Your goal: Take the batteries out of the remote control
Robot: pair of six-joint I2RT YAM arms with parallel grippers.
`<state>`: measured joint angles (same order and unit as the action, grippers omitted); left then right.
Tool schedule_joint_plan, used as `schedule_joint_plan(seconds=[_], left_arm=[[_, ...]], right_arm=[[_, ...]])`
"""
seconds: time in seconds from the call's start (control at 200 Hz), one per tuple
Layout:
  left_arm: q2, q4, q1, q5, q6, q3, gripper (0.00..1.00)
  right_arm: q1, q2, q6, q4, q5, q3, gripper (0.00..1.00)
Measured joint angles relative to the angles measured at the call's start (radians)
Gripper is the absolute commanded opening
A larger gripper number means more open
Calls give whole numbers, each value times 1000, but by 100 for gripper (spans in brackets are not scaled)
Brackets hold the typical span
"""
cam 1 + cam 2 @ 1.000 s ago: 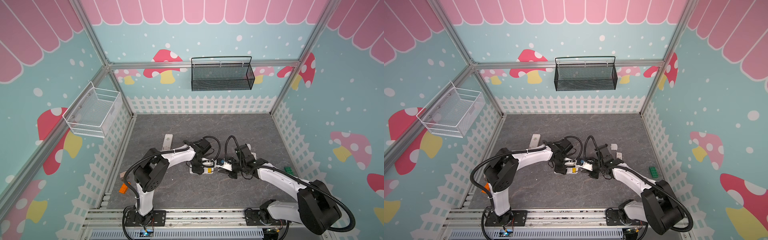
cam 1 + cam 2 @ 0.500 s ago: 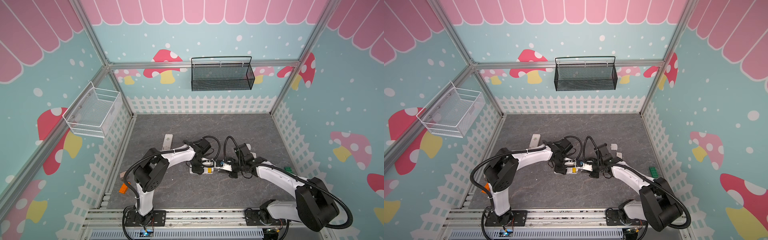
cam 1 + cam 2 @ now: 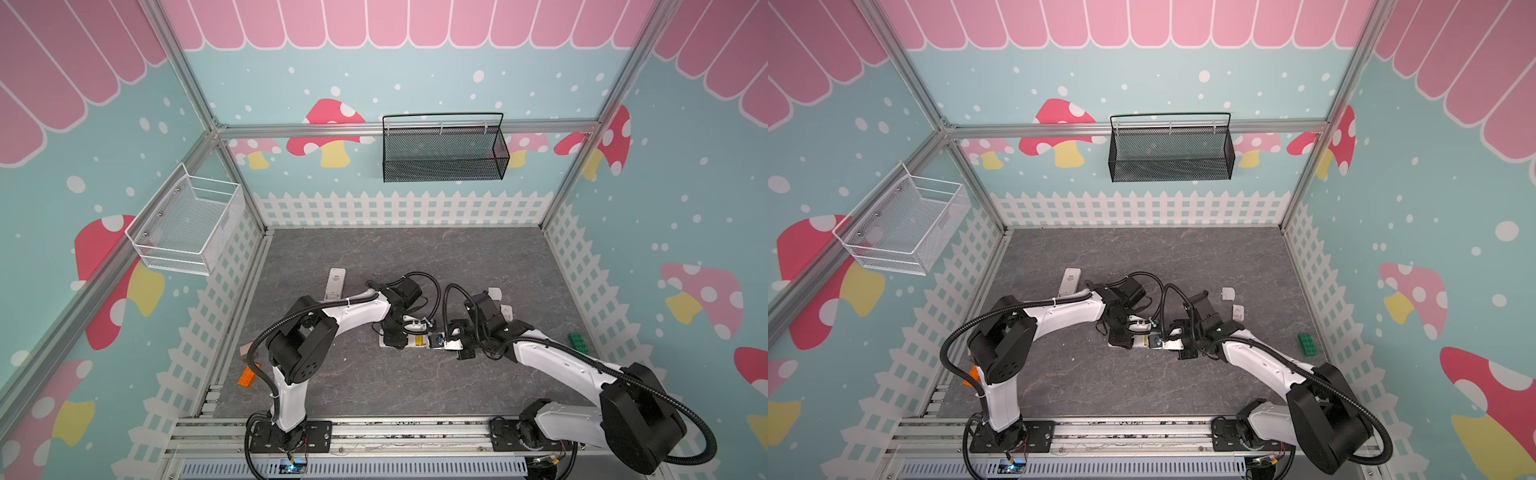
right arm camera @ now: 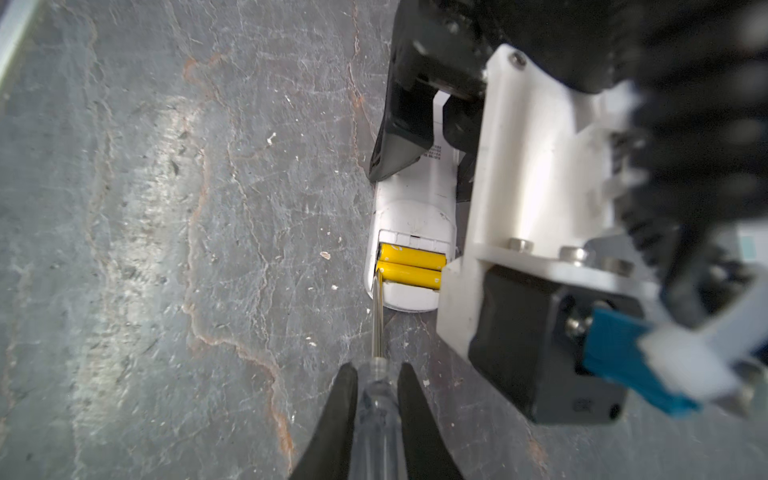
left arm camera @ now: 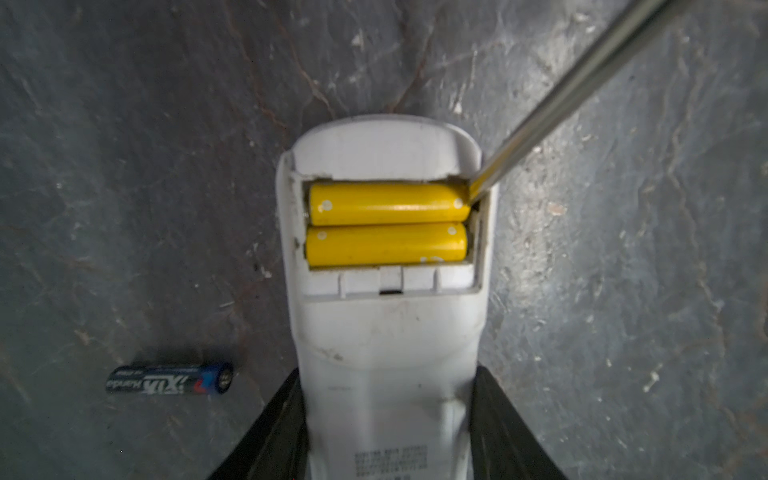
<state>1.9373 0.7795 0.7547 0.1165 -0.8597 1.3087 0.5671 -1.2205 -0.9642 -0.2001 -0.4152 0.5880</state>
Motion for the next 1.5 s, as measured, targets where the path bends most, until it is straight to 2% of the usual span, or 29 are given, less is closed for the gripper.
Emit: schedule_joint_plan(seconds=[0.285, 0.51, 0.906, 1.161, 1.501], left_arm=[[0, 2, -3, -1, 21, -1, 27], [-3, 1, -2, -11, 18, -2, 26], [-6, 0, 0, -17, 18, -3, 25], [-6, 0, -1, -17, 17, -3, 15], [-8, 0, 7, -26, 10, -3, 15]], right_arm=[[143, 126, 11, 341, 210, -232, 0], [158, 138, 23, 386, 276, -251, 0], [153, 177, 68, 328, 246, -229, 0], [151, 113, 44, 245, 214, -168, 0], [151, 78, 65, 322, 169, -192, 0]])
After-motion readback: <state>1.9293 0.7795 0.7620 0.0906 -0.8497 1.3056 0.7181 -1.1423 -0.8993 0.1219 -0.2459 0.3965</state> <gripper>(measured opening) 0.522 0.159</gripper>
